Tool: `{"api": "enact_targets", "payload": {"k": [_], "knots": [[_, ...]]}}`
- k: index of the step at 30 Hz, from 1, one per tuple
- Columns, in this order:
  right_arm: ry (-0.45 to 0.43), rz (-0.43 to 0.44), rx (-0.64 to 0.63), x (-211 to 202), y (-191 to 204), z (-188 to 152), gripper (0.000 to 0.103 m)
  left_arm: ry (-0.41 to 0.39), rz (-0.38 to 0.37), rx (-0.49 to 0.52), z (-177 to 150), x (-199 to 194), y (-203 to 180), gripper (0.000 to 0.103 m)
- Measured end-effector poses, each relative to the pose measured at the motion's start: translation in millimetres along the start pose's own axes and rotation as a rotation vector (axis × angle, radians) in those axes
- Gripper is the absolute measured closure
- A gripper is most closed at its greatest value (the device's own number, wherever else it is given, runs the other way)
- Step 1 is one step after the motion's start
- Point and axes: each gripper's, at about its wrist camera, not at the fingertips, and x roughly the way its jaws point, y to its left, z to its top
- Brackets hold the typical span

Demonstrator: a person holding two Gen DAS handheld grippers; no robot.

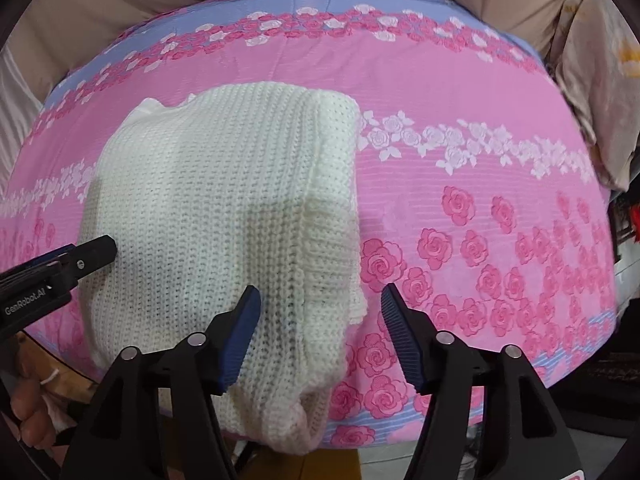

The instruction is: Fold small clothes

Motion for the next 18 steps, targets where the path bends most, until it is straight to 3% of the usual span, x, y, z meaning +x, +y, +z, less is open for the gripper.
{"api": "enact_targets", "payload": {"k": [6,11,18], "knots": [[0.089,0.202,0.128,38.7,-22.0,7.6,0.031,0.044,-0.047,-0.025,9.2,28.2,5.8,0.013],[0.119,0.250,0.145,53.2,-23.7,15.1,0.023,0.057,-0.088,-0.039,12.8,42.3,12.5,0.005],[0.146,0.323,0.173,70.8,-27.5,20.5,0.008,0.063,-0.193,-0.068,16.0,54.1,23.8,0.005]]}}
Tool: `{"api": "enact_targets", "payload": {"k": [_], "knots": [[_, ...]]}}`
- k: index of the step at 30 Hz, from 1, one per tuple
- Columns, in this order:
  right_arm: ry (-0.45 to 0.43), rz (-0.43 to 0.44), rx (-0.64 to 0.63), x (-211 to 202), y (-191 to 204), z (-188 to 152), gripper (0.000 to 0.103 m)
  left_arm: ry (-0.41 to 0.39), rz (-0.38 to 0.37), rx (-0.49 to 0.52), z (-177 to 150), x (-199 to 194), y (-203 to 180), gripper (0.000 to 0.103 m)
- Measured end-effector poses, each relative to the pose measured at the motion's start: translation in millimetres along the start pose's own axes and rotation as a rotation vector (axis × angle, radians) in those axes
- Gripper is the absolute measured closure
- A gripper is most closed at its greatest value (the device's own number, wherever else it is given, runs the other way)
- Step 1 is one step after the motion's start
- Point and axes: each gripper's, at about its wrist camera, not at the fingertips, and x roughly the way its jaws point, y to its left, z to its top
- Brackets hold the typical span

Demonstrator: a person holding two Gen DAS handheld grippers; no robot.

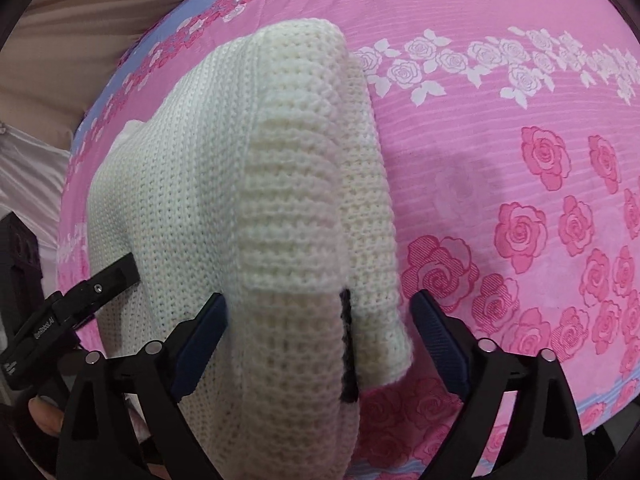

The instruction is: Fold small clothes

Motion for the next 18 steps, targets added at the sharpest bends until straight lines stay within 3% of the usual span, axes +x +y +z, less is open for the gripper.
{"api": "enact_targets", "payload": {"k": [4,6,7,8,9,12,14,18], "knots": [[-0.018,-0.003,-0.038,1.3,6.5,2.8,0.009,0.008,-0.009,0.036,0.7,0.4,-4.6,0.007],[-0.027,0.041,-0.047,0.1,10.0,5.0,0.027,0.036,-0.046,0.031,5.3,-1.4,-9.7,0.027],[-0.023,0.106,-0.026,-1.7,9.4,5.0,0.047,0.047,-0.039,0.041,6.9,-5.6,-15.0,0.033],[-0.021,0.141,0.001,-2.2,10.1,5.7,0.059,0.054,-0.035,0.062,8.3,-11.3,-21.1,0.044],[-0.022,0.174,0.024,-5.1,9.6,5.6,0.062,0.057,-0.028,0.080,8.7,-16.4,-25.8,0.051],[-0.068,0.217,0.042,-25.1,14.1,1.2,0.068,0.042,-0.070,0.138,12.6,-42.2,-44.2,0.058],[-0.109,0.266,0.052,-47.9,20.7,-5.1,0.069,0.017,-0.111,0.172,13.8,-65.9,-58.2,0.058],[-0.225,0.286,0.019,-107.0,43.7,-16.3,0.069,-0.060,-0.187,0.255,18.5,-123.5,-81.0,0.058]]}}
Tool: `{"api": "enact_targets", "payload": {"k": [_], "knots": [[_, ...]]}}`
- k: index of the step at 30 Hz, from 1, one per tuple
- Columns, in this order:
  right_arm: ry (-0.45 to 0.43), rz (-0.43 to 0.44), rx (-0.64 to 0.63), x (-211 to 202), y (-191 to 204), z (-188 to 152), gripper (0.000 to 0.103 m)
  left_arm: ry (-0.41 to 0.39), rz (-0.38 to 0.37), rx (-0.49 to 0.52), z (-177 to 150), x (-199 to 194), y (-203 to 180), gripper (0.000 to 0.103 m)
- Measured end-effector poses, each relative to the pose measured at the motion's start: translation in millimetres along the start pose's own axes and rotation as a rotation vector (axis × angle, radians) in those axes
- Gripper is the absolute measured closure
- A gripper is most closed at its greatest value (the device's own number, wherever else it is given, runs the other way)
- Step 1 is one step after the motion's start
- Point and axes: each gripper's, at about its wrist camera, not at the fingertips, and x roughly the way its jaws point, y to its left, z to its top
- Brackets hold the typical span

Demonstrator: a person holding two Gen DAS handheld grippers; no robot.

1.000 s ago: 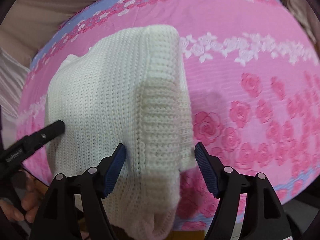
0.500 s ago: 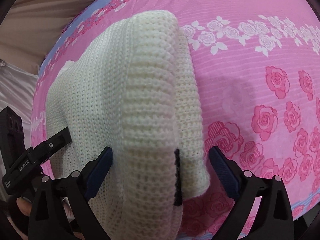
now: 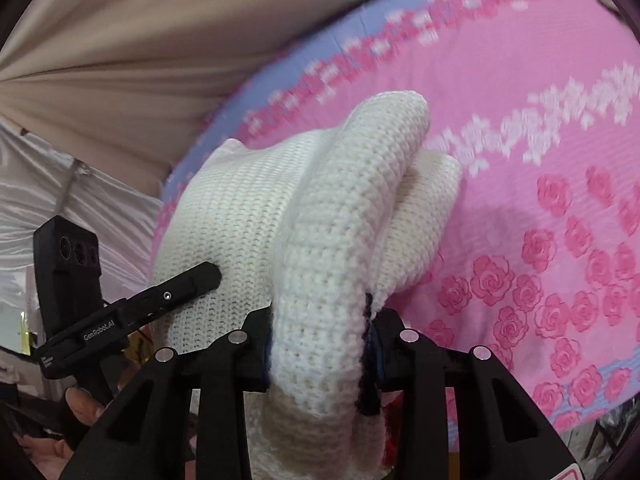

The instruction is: Fold small clothes

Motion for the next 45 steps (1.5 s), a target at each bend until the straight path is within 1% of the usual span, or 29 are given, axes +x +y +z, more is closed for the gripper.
{"api": "enact_targets", "payload": {"k": [4,7,9,11,12,13,15,16,17,18,20,21,24,27,28,29,30,31,32,33,34,35,36,37,38,40,43,44,45], "knots": [[-0.138,0.044,-0.102,-62.2,55.6,12.7,0.069,-0.138,-0.066,0.068,22.6,-77.4,-16.0,0.058],[-0.236,0.090,-0.213,-94.0,111.4,24.8,0.068,-0.239,-0.052,0.096,36.6,-134.5,-8.5,0.055],[-0.261,0.118,-0.272,-96.0,142.8,31.7,0.065,-0.283,-0.008,0.083,45.0,-157.0,7.6,0.042],[-0.295,0.108,-0.301,-80.5,161.3,38.8,0.051,-0.310,0.099,0.069,51.6,-160.4,39.5,0.026],[-0.302,0.089,-0.301,-62.3,163.8,45.0,0.048,-0.311,0.148,0.057,52.7,-156.1,55.1,0.018],[-0.287,0.057,-0.295,-34.2,161.1,50.2,0.042,-0.294,0.207,0.037,52.1,-142.1,81.9,0.016],[-0.246,-0.021,-0.263,13.9,143.8,52.4,0.041,-0.219,0.270,-0.010,44.5,-111.1,130.6,0.016],[-0.193,-0.093,-0.220,44.8,127.2,47.6,0.041,-0.163,0.353,-0.070,32.9,-91.9,163.1,0.019],[-0.141,-0.149,-0.177,62.9,116.2,42.0,0.046,-0.116,0.417,-0.119,21.2,-82.5,184.1,0.032],[-0.083,-0.159,-0.116,77.2,103.0,30.4,0.051,-0.074,0.430,-0.163,9.0,-76.8,200.6,0.036],[-0.033,-0.056,-0.038,82.6,89.6,3.8,0.053,-0.075,0.373,-0.230,-17.6,-82.3,218.1,0.034],[-0.028,-0.044,-0.038,82.4,90.1,-7.1,0.053,-0.086,0.366,-0.242,-27.7,-85.8,218.9,0.031],[0.014,-0.116,-0.113,96.2,96.9,-22.3,0.045,-0.057,0.336,-0.201,-43.9,-73.6,203.3,0.020],[0.040,-0.147,-0.080,121.7,86.1,-12.3,0.042,0.035,0.337,-0.113,-52.9,-30.2,183.3,0.019],[0.047,-0.148,-0.067,127.2,83.3,-11.8,0.037,0.066,0.354,-0.099,-56.9,-14.2,182.5,0.019],[0.064,-0.153,-0.053,139.0,78.7,-4.8,0.033,0.083,0.355,-0.102,-60.1,-6.1,185.3,0.024],[0.089,-0.160,-0.046,149.8,74.7,-0.4,0.033,0.094,0.350,-0.119,-59.5,1.7,190.0,0.039],[0.113,-0.160,-0.048,159.2,69.3,1.4,0.033,0.107,0.345,-0.151,-57.1,7.8,197.7,0.049],[0.150,-0.144,-0.060,170.1,68.0,2.7,0.041,0.118,0.327,-0.179,-53.4,11.8,205.6,0.065],[0.182,-0.122,-0.079,179.6,68.2,2.8,0.054,0.123,0.311,-0.203,-49.4,13.3,211.6,0.071],[0.209,-0.117,-0.093,186.2,69.5,2.9,0.083,0.129,0.311,-0.202,-43.3,12.9,214.9,0.074],[0.214,-0.113,-0.090,186.5,72.6,4.5,0.085,0.138,0.328,-0.184,-38.8,10.9,214.8,0.079],[0.185,-0.064,-0.062,176.6,76.7,6.3,0.086,0.139,0.358,-0.164,-34.3,5.7,213.6,0.081],[0.142,0.035,-0.015,158.2,82.6,9.4,0.088,0.133,0.389,-0.151,-28.6,-3.2,215.6,0.081],[0.110,0.094,0.006,142.3,88.2,9.9,0.089,0.127,0.389,-0.153,-24.5,-12.0,219.5,0.081],[0.057,0.141,-0.029,114.1,103.9,4.4,0.090,0.134,0.379,-0.154,-20.0,-22.2,228.2,0.081],[0.133,-0.001,-0.056,149.3,91.5,-16.6,0.089,0.207,0.431,-0.105,-26.5,-2.0,240.0,0.080],[0.201,-0.074,-0.045,178.0,77.9,-27.5,0.087,0.204,0.424,-0.103,-29.0,2.1,242.8,0.077],[0.215,-0.085,-0.018,191.9,68.4,-35.3,0.089,0.186,0.406,-0.115,-29.7,-2.7,243.3,0.076]]}}
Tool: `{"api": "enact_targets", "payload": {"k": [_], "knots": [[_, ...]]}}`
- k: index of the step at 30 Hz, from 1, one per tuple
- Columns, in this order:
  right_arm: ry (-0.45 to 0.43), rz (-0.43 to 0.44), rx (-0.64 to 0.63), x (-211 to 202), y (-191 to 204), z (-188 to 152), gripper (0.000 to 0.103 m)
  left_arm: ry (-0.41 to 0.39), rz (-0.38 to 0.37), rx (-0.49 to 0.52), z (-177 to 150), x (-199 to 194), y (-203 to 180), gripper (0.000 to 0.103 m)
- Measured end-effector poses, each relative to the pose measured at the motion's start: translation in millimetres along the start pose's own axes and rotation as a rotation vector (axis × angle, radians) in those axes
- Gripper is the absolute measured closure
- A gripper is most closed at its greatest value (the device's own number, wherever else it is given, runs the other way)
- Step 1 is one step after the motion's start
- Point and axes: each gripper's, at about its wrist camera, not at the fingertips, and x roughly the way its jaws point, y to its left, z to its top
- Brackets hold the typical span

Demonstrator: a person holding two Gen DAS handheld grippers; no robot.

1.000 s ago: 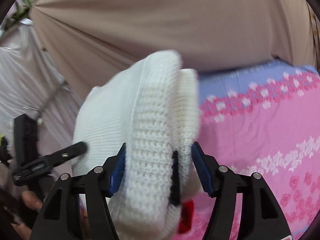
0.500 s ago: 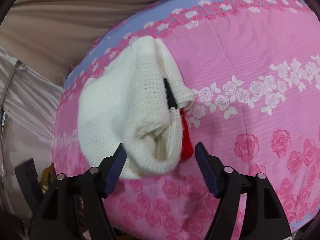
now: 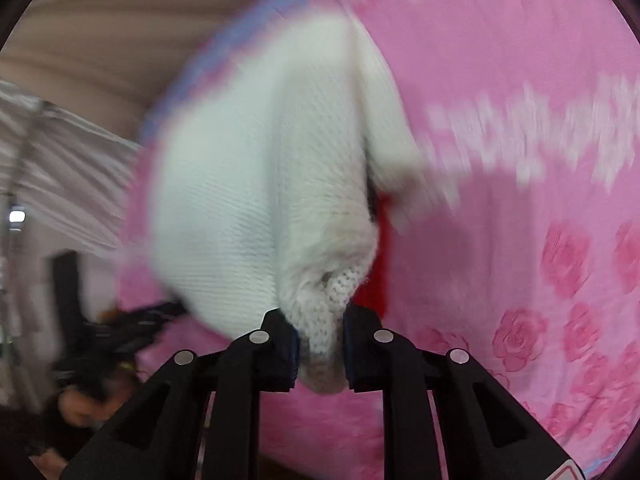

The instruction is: Fold small clothes

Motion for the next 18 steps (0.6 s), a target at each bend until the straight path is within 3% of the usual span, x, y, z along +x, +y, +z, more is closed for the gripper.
{"api": "enact_targets", "payload": {"k": [2,4,6,7,8,10,12,13,14,15,18], "knots": [[-0.050,0.034,0.065,-10.6,-2.3,-0.7,0.079,0.009,-0.057,-0.033,-1.6,-14.4,5.6,0.075],[-0.085,0.002,0.060,-32.7,7.1,3.2,0.067,-0.048,-0.111,-0.048,-2.5,-42.7,6.9,0.073],[-0.146,-0.052,0.015,-58.5,20.3,9.4,0.052,-0.130,-0.109,-0.020,3.7,-69.6,3.8,0.052],[-0.192,-0.071,-0.002,-70.5,27.0,14.2,0.038,-0.174,-0.097,-0.011,14.2,-80.5,-1.2,0.048],[-0.214,-0.069,-0.013,-74.5,31.5,19.2,0.036,-0.202,-0.094,-0.006,19.3,-86.9,-4.2,0.046],[-0.210,-0.066,-0.042,-66.0,39.2,36.9,0.036,-0.220,-0.072,0.004,38.1,-82.9,-10.8,0.046],[-0.148,-0.077,-0.069,-36.4,40.8,54.9,0.045,-0.192,-0.037,0.004,53.0,-57.9,-16.4,0.050],[-0.105,-0.090,-0.072,-20.9,35.8,60.5,0.071,-0.159,-0.003,0.010,56.4,-44.3,-16.6,0.055],[-0.067,-0.103,-0.071,-9.4,34.6,66.6,0.082,-0.131,0.009,0.014,62.5,-38.0,-13.5,0.057],[-0.084,-0.091,-0.065,-13.0,37.5,69.8,0.083,-0.137,0.015,0.017,63.4,-38.7,-11.7,0.057],[-0.247,-0.050,-0.186,-64.9,72.4,71.4,0.085,-0.144,0.029,0.026,64.9,-35.0,-11.7,0.051]]}}
